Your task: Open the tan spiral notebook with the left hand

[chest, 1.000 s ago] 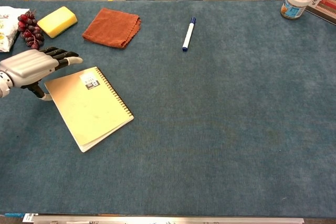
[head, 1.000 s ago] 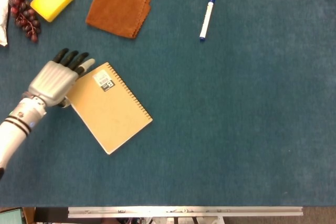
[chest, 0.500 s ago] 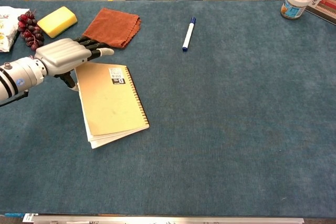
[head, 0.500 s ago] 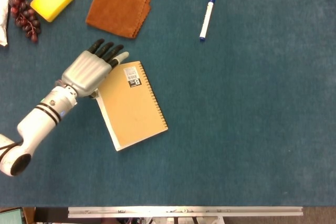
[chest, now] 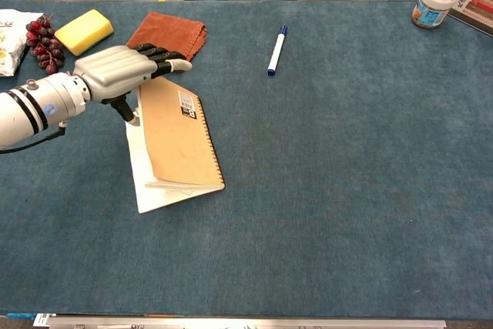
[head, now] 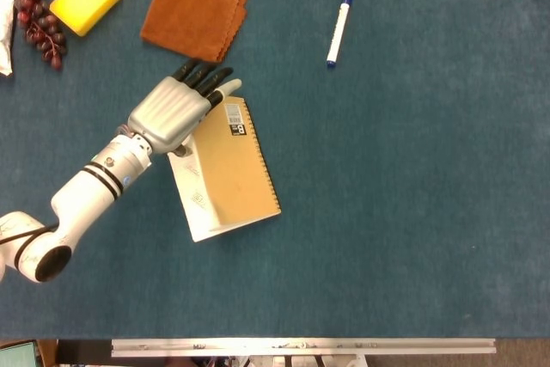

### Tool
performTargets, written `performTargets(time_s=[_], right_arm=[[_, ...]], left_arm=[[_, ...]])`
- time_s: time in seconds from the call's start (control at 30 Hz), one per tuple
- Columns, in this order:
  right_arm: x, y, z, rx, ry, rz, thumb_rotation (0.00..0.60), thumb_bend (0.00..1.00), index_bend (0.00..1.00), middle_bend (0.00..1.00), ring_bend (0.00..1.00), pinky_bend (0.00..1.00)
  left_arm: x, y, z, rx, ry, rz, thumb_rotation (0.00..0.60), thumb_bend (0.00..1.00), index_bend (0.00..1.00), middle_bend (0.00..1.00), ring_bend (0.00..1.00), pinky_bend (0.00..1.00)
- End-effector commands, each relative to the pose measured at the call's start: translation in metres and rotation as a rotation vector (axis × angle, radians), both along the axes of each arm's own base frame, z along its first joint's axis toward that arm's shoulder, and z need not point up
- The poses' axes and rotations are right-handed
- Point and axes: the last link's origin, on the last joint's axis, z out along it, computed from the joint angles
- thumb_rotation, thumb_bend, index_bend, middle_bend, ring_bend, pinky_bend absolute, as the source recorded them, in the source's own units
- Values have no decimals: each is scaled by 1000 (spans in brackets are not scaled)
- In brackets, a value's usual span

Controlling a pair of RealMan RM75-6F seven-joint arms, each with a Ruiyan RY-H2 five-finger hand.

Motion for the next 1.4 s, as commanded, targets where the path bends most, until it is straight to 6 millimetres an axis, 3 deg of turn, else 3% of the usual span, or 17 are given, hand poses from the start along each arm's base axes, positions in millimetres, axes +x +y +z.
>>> performTargets(time_s=[0.03, 0.63, 1.4], right_arm=[[0, 0, 0, 1, -1, 1, 600, 421, 319, 360, 309, 380], [1, -1, -1, 2, -5, 5, 600, 422, 319, 359, 309, 380], [-3, 1, 0, 0, -14, 2, 600, 421, 319, 360, 309, 380]], left_arm=[[8, 1, 4, -1, -31, 1, 600, 161, 0, 0, 0, 0], [44, -1, 3, -48, -171, 17, 600, 161, 0, 0, 0, 0], [97, -9, -25, -108, -235, -35, 600, 161, 0, 0, 0, 0]])
